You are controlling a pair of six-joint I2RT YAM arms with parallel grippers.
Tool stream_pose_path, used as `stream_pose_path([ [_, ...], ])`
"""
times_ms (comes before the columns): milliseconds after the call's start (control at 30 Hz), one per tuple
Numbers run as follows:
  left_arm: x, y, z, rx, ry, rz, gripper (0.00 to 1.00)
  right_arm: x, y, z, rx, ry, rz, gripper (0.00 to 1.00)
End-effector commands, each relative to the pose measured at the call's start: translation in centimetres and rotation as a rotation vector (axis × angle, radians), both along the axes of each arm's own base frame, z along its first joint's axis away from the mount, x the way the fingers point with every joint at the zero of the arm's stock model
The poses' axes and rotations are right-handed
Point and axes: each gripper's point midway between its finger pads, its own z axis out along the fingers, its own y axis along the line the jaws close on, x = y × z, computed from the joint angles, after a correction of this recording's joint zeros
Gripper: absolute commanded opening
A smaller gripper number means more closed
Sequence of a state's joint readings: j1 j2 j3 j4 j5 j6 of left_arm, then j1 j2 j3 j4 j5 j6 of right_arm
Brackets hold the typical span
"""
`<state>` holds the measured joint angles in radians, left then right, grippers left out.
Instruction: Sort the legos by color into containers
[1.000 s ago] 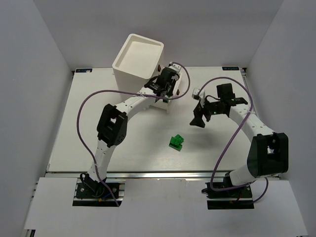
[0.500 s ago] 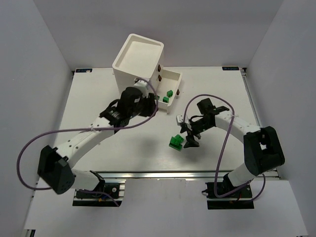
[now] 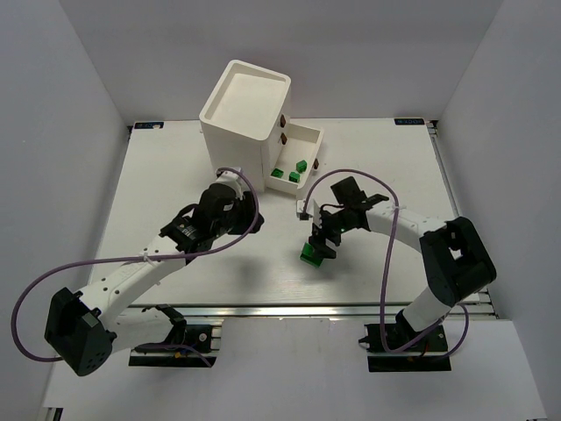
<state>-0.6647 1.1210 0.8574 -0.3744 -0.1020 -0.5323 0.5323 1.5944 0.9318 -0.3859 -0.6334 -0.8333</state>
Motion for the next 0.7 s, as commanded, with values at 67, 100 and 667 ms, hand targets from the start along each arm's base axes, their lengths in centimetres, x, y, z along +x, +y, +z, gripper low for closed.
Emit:
stream_pose_path([
  [67, -0.4, 0.8, 0.0, -0.003, 0.005, 0.032, 0.62, -0.7, 1.0, -0.8, -0.007, 0.029, -0.005, 0.83],
  [100, -0.4, 0.8, 0.0, -0.001, 0.004, 0.033, 0.62, -0.9, 1.1, -1.0, -0.011, 0.038, 0.000, 0.82],
  [667, -1.0, 0.6, 0.3, -0.024, -0.003, 0.007, 0.63, -0.4, 2.1, 2.3, 0.031, 0.016, 0.042, 0.27],
])
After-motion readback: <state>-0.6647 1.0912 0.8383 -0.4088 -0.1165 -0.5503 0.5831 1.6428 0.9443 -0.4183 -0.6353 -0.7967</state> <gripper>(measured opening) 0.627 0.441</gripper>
